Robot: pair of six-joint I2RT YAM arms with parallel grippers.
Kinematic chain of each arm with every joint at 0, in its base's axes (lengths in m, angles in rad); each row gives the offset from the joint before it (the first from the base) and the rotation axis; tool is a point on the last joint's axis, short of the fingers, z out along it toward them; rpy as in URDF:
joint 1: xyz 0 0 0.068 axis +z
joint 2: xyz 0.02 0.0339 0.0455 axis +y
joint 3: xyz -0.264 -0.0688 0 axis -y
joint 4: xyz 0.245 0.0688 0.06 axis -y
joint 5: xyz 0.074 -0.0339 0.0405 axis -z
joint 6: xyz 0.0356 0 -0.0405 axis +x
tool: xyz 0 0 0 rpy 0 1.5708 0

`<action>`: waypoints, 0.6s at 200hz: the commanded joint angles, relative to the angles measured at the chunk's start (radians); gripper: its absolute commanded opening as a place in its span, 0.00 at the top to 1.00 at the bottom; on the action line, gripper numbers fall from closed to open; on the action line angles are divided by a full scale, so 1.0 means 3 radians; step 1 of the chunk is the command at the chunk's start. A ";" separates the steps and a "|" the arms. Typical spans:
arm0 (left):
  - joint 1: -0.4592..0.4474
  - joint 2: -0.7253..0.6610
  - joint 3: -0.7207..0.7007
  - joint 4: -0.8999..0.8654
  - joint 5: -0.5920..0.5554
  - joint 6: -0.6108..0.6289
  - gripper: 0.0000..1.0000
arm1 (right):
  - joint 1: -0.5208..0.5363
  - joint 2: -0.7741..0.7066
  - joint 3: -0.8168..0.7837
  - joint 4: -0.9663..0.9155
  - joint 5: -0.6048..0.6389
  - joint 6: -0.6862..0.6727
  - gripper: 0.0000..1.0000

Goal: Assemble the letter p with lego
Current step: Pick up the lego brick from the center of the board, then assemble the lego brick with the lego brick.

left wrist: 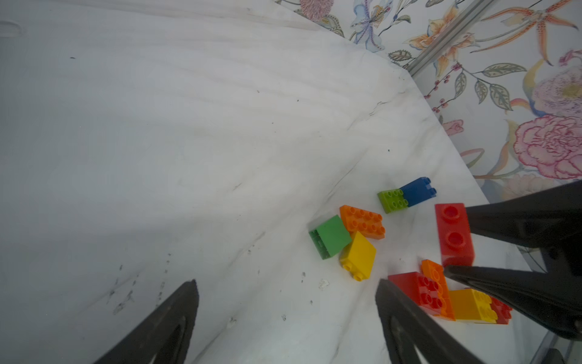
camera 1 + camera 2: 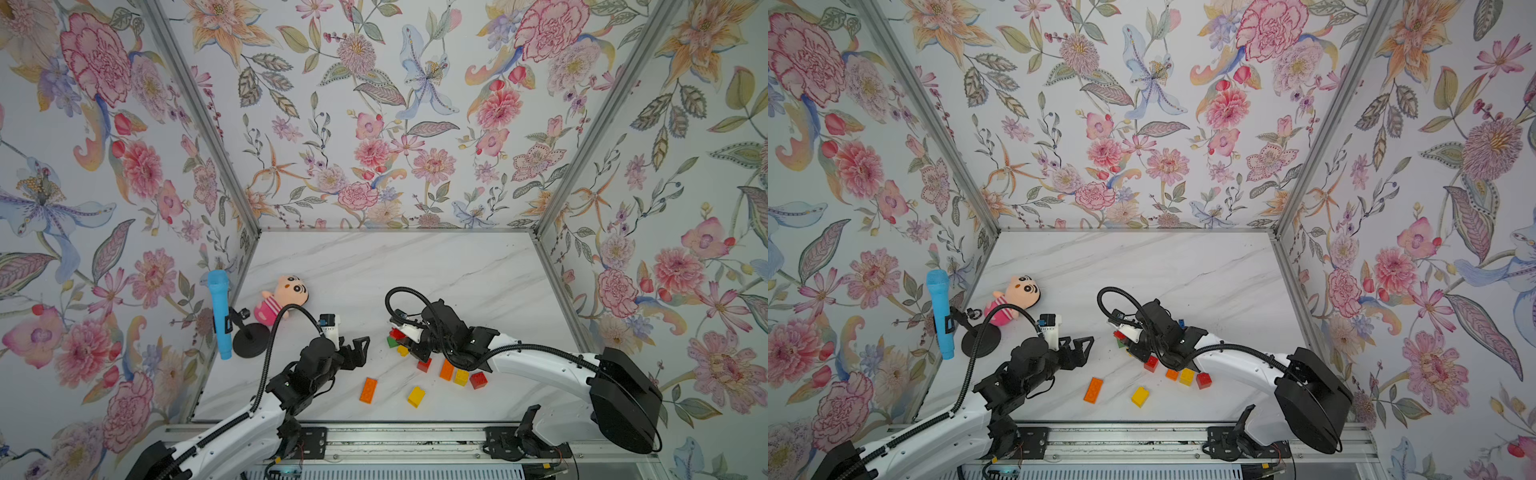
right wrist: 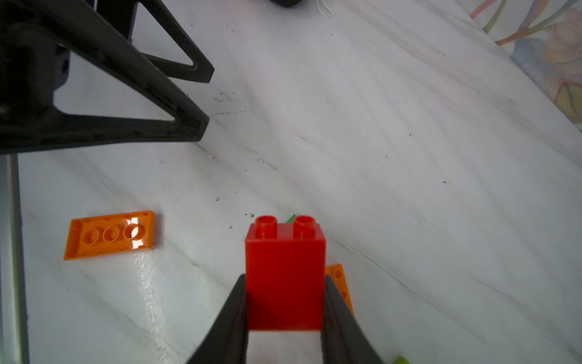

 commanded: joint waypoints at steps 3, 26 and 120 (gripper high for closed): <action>-0.0165 0.0105 0.0092 0.0624 0.0337 0.0187 0.12 | 0.0108 -0.0046 -0.0096 0.0405 0.0299 0.0145 0.69; -0.0196 0.0107 0.0062 0.0881 0.0499 0.0165 0.16 | 0.0158 -0.0099 -0.0242 0.0650 0.0352 0.0108 0.69; -0.0275 0.0481 0.0219 0.1154 0.0715 0.0071 0.41 | 0.0318 -0.0156 -0.0439 0.1035 0.0254 -0.0100 0.69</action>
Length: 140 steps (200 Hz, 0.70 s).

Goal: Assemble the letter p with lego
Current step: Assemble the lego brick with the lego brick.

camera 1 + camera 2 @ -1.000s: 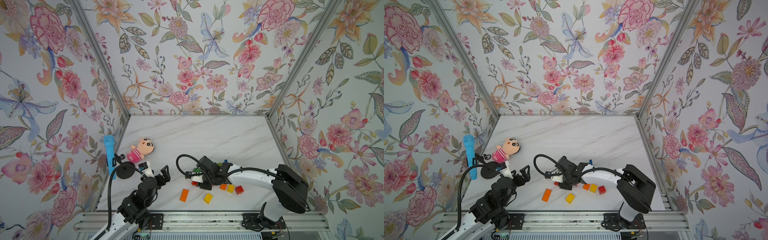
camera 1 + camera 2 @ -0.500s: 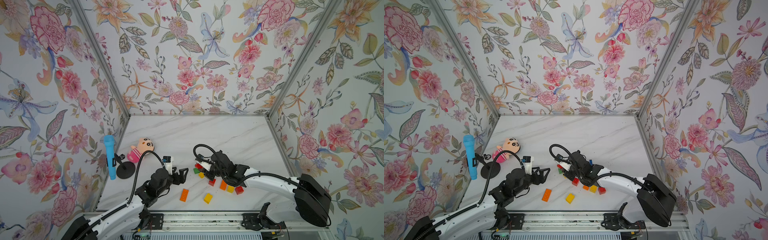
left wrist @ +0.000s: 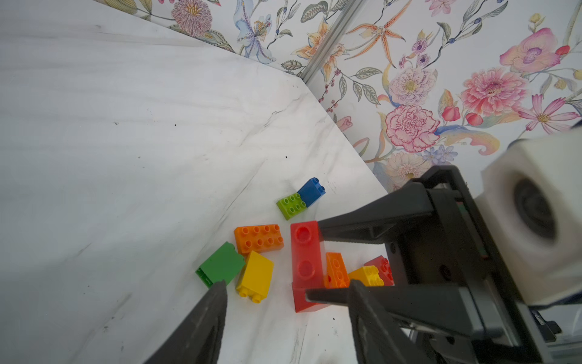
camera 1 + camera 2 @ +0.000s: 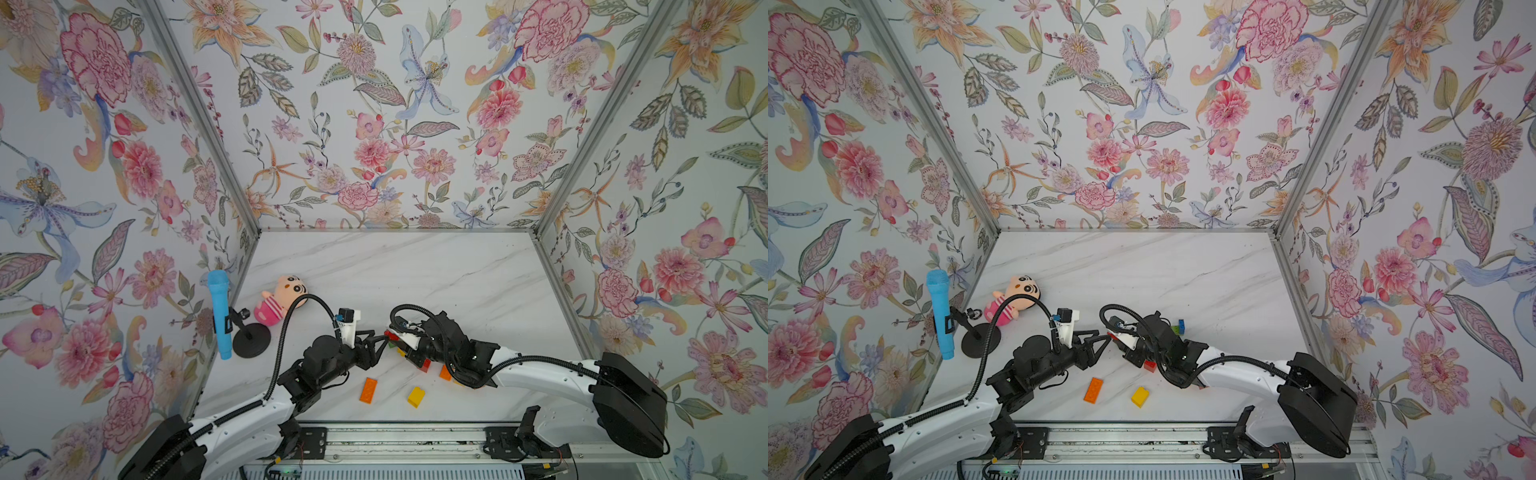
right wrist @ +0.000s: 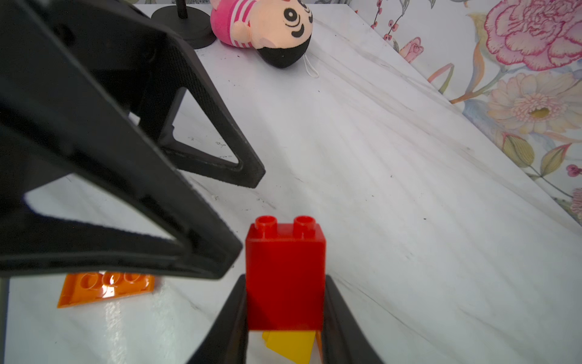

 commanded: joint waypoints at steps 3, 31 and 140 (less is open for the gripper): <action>-0.0057 0.0049 0.0155 0.0163 0.0109 0.0010 0.42 | 0.0053 -0.0030 -0.0074 0.0212 0.0028 -0.0098 0.69; -0.0083 0.0117 0.0198 0.0154 0.0158 0.0010 0.53 | 0.0070 -0.0056 -0.0125 0.0296 0.0100 -0.0119 0.70; -0.0115 0.0231 0.0249 0.0107 0.0146 0.0013 0.67 | 0.0204 -0.0026 -0.0177 0.0561 0.0319 -0.0276 0.70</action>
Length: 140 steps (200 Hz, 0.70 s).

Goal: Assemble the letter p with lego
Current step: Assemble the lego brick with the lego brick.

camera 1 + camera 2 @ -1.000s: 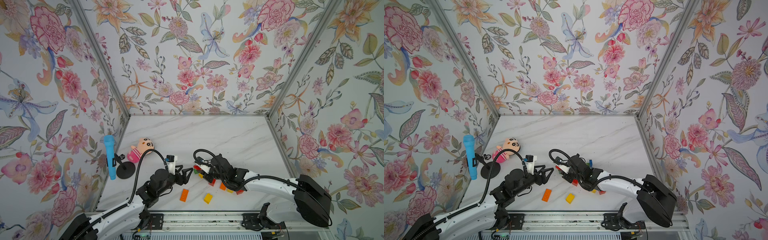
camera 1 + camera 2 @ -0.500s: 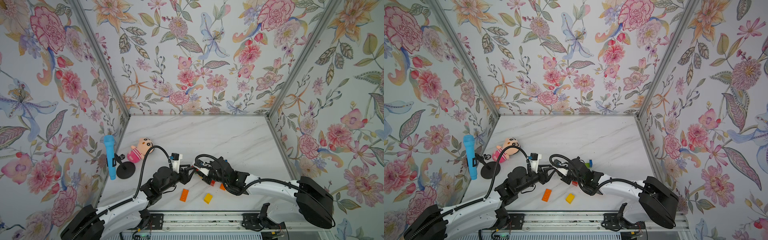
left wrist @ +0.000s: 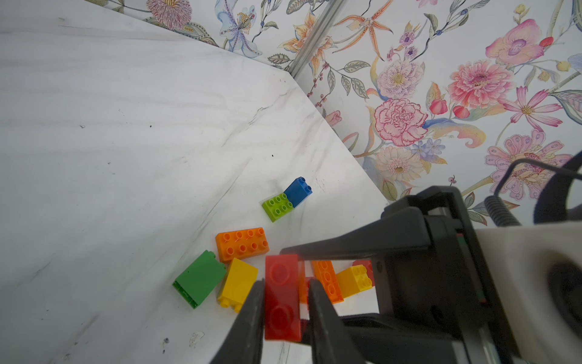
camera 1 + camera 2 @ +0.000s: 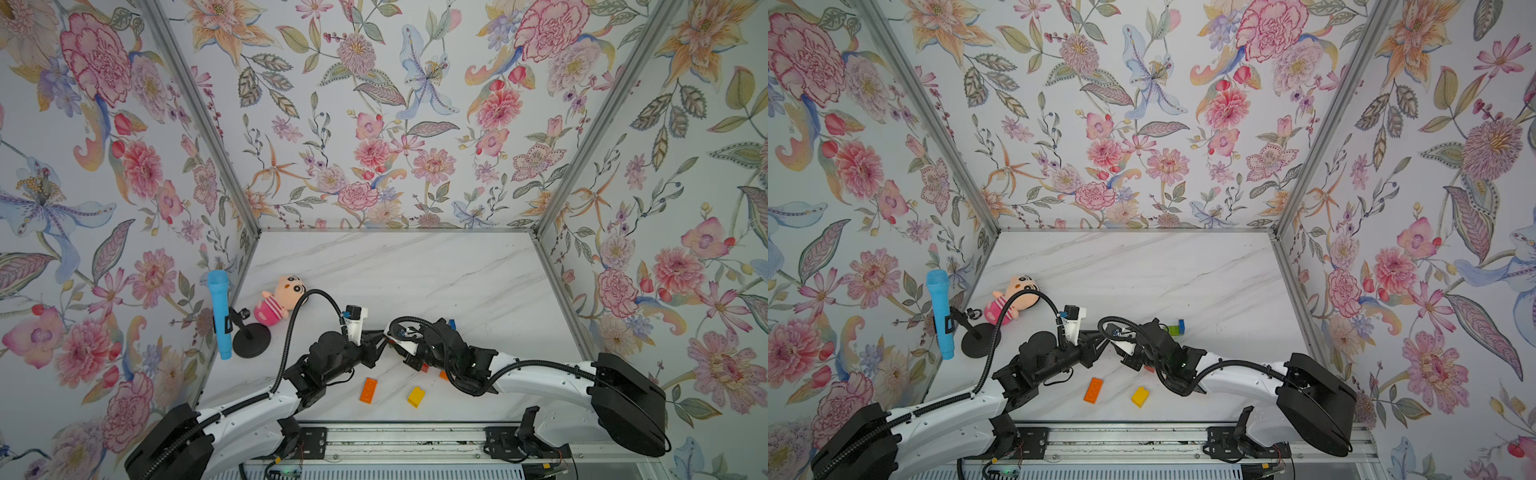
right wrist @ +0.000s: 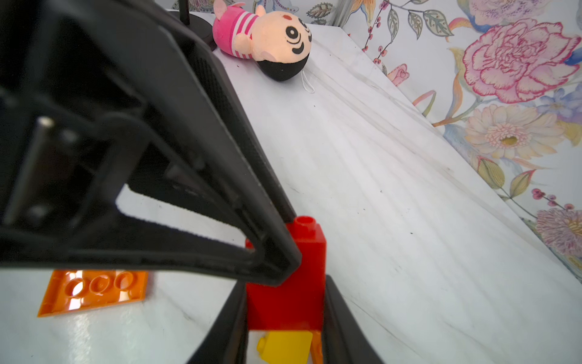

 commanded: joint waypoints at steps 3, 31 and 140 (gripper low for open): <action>-0.0042 0.0029 0.0109 0.0024 0.0059 0.0014 0.67 | 0.0039 -0.0024 -0.0027 0.0205 0.0057 -0.0092 0.70; -0.0048 0.0017 0.0109 0.0026 0.0051 0.0017 0.75 | 0.0054 -0.0009 -0.0019 0.0193 0.0066 -0.0139 0.70; -0.0051 0.0063 0.0306 -0.0398 -0.0392 0.0028 1.00 | -0.0008 -0.0196 -0.0131 0.0109 -0.0148 -0.0086 0.40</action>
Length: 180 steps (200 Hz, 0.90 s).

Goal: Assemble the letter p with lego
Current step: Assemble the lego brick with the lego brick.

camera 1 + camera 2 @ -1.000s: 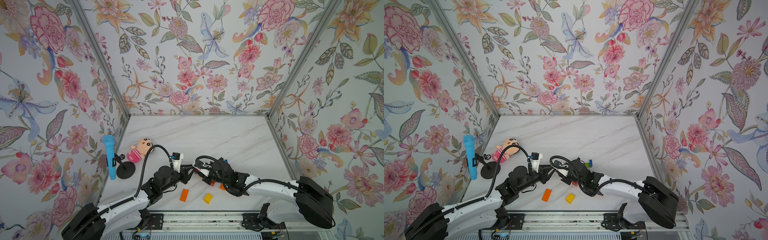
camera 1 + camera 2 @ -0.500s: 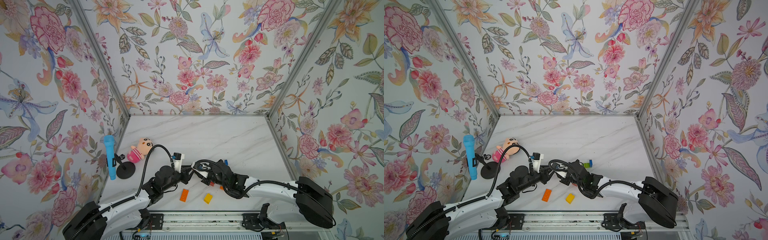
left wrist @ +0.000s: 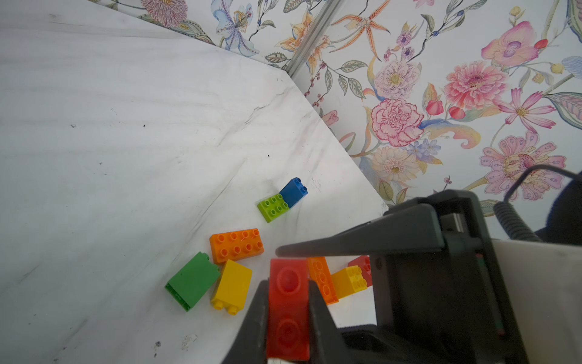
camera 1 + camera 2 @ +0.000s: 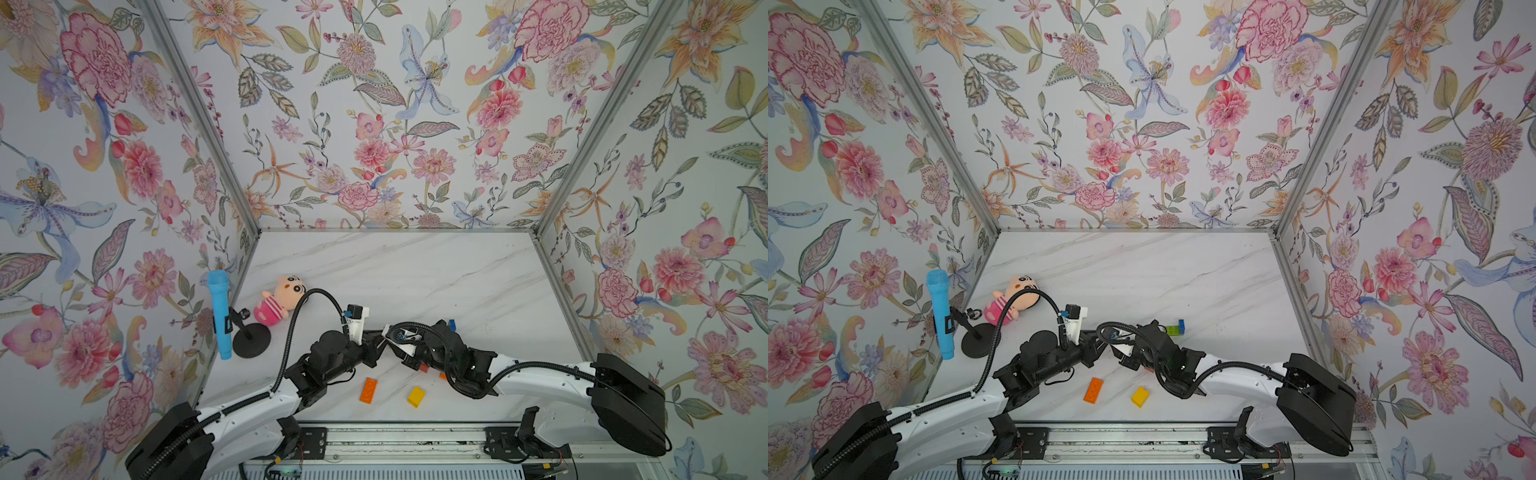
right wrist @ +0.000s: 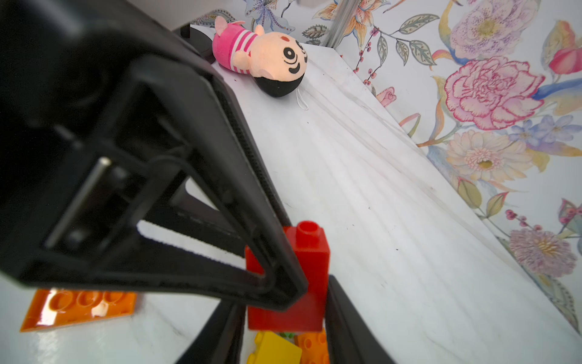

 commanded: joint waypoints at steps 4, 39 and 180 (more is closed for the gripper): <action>-0.0039 0.0052 0.0256 -0.0363 -0.0380 0.0057 1.00 | -0.0091 -0.0232 -0.0097 -0.0074 -0.0242 0.0113 0.36; -0.0151 0.0318 0.0637 -0.0804 -0.0844 0.0098 1.00 | -0.0565 -0.0887 -0.0303 -0.0319 -0.0148 0.0757 0.10; -0.0769 0.2671 0.2762 -0.1706 -0.1499 -0.0339 1.00 | -0.2996 -0.0473 -0.0281 -0.1301 -0.1653 0.3604 0.20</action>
